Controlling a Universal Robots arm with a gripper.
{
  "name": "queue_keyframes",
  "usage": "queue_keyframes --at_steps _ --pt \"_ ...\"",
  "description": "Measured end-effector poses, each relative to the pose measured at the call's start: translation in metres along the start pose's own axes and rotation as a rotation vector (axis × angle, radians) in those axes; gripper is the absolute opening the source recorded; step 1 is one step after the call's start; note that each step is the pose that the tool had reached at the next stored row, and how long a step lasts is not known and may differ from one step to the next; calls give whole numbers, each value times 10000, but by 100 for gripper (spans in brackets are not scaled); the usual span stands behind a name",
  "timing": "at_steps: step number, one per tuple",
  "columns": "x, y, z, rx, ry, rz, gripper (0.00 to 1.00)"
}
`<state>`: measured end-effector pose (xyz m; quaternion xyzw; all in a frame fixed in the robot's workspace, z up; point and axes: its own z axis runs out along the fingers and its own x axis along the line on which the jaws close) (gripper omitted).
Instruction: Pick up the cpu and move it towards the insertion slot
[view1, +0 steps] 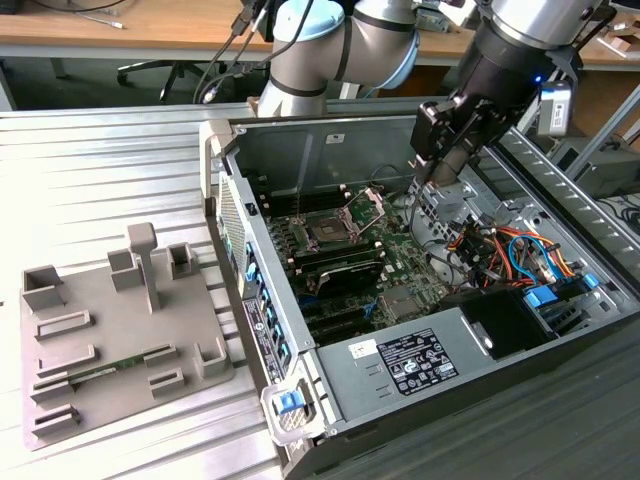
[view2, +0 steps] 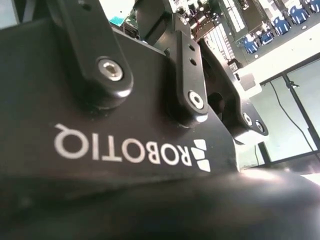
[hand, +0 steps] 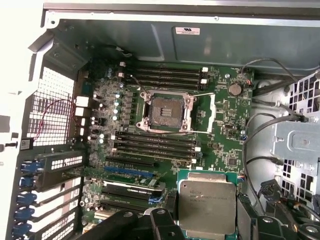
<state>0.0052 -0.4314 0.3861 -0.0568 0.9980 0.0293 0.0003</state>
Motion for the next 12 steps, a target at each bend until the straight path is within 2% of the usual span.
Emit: queue_keyframes --at_steps 12 --pt "59 45 7 0 0 1 55"
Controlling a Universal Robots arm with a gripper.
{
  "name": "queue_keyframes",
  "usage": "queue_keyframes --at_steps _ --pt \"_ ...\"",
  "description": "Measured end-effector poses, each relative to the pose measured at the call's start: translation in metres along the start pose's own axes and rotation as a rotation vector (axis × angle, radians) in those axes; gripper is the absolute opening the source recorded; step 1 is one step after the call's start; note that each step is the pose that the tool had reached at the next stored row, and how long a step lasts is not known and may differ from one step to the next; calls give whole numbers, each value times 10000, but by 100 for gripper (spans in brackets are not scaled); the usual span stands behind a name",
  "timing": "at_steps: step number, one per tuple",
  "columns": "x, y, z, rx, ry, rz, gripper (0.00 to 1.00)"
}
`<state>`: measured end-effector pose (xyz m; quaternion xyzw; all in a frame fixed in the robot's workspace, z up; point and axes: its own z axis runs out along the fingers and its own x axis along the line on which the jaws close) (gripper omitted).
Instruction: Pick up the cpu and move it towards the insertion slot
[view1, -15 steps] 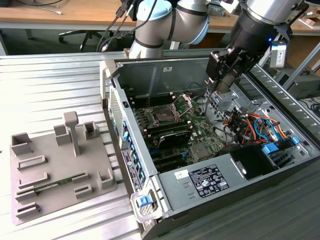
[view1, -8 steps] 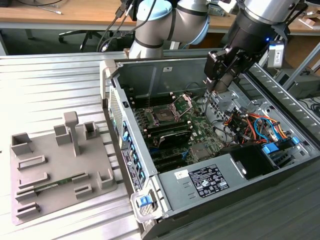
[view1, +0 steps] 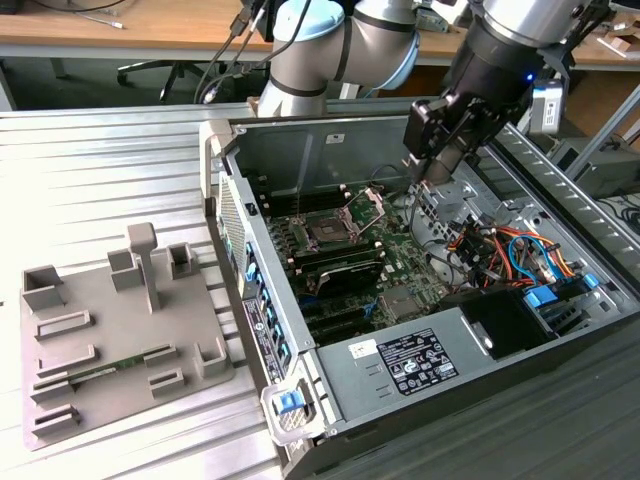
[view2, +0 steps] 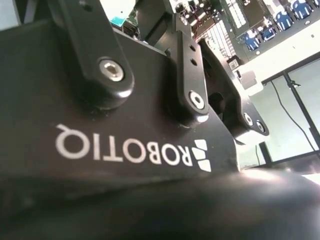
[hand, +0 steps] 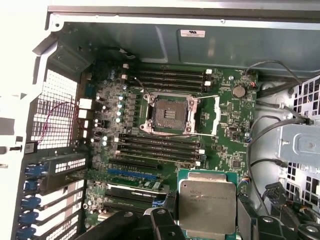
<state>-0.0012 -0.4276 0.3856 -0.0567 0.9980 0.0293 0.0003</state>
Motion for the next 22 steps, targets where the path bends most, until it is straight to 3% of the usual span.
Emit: queue_keyframes --at_steps 6,22 --pt "11 48 6 0 0 0 55" --pt "41 95 11 0 0 -1 55"
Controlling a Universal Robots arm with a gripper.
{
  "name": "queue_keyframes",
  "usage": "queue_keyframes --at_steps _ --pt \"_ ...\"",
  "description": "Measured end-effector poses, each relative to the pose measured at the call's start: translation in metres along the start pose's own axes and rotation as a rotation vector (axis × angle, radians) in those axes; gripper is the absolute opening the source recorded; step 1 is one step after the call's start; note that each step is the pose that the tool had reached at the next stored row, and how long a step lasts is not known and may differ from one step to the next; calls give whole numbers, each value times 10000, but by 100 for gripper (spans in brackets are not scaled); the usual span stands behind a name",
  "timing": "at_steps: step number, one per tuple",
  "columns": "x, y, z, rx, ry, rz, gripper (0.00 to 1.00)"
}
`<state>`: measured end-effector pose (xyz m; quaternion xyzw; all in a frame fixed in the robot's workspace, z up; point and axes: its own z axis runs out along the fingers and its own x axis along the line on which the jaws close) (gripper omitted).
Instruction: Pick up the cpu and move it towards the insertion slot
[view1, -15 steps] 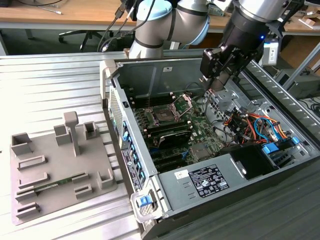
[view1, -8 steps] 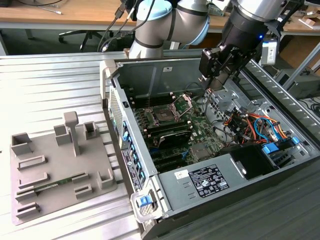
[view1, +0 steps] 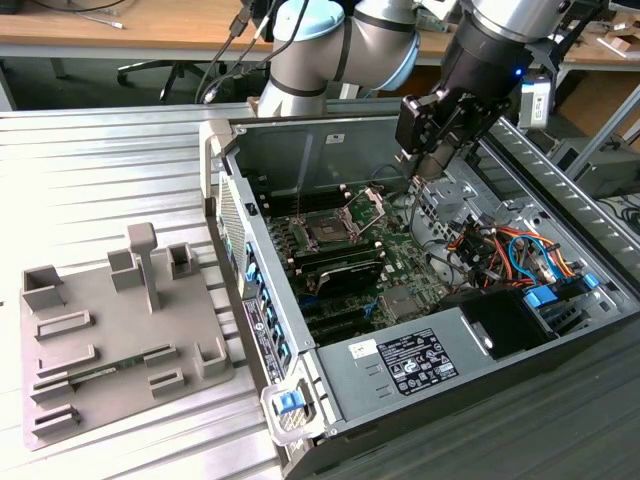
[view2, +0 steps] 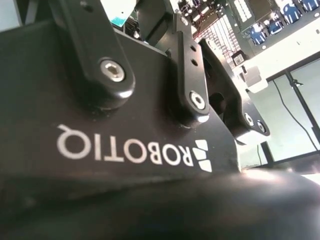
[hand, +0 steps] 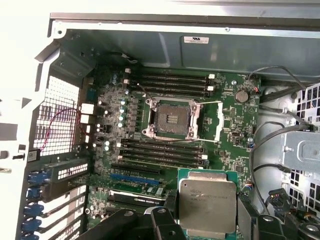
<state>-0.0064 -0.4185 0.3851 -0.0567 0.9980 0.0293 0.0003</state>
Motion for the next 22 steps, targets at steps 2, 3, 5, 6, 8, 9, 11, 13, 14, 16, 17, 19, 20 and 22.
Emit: queue_keyframes --at_steps 2,3,5,6,8,9,11,13,14,16,17,19,20,22 --pt "4 5 1 0 0 0 55" --pt "7 9 1 0 0 0 55" --pt "12 14 2 -1 0 0 55" --pt "14 16 2 0 0 0 55" --pt "19 21 3 0 0 0 55" --pt "21 23 3 0 0 0 55" --pt "25 27 4 0 0 0 55" --pt "31 32 5 0 0 0 55" --pt "37 37 5 0 0 0 55" --pt "44 42 6 0 0 0 55" --pt "47 44 6 0 0 0 55" --pt "54 49 6 0 0 0 55" --pt "57 51 6 0 0 1 55" --pt "64 56 7 0 0 1 55"
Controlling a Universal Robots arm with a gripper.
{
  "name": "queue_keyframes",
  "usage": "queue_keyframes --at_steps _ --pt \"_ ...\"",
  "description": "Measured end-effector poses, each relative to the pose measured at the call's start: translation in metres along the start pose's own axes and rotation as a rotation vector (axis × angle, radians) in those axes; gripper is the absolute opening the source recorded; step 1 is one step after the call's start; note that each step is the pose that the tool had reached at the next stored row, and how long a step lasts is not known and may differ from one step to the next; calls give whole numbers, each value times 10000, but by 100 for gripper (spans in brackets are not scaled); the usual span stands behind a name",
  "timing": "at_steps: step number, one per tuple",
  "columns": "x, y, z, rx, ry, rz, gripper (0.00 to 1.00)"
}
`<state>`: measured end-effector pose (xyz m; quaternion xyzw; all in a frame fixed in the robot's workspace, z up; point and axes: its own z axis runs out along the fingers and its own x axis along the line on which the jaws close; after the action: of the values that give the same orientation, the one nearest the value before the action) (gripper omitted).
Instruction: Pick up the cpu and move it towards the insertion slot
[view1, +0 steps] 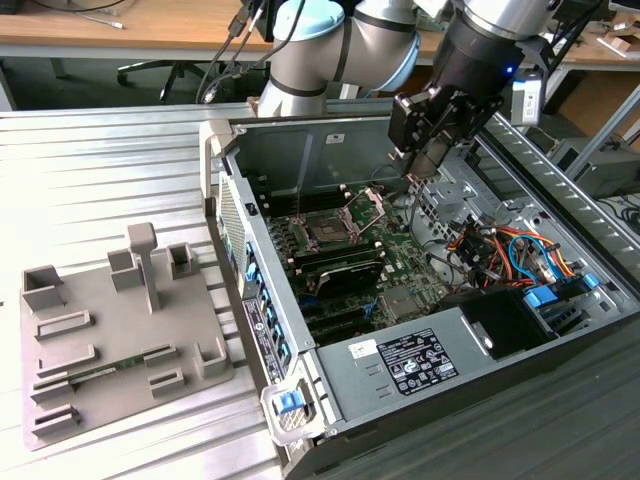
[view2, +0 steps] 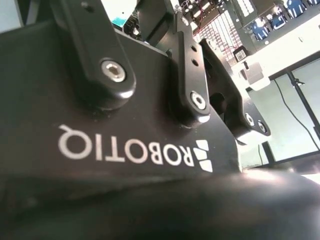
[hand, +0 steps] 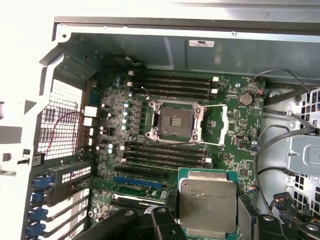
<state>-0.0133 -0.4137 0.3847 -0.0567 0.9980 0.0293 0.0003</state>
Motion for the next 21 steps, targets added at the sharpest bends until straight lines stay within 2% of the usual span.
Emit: queue_keyframes --at_steps 21 --pt "102 46 6 0 0 0 55"
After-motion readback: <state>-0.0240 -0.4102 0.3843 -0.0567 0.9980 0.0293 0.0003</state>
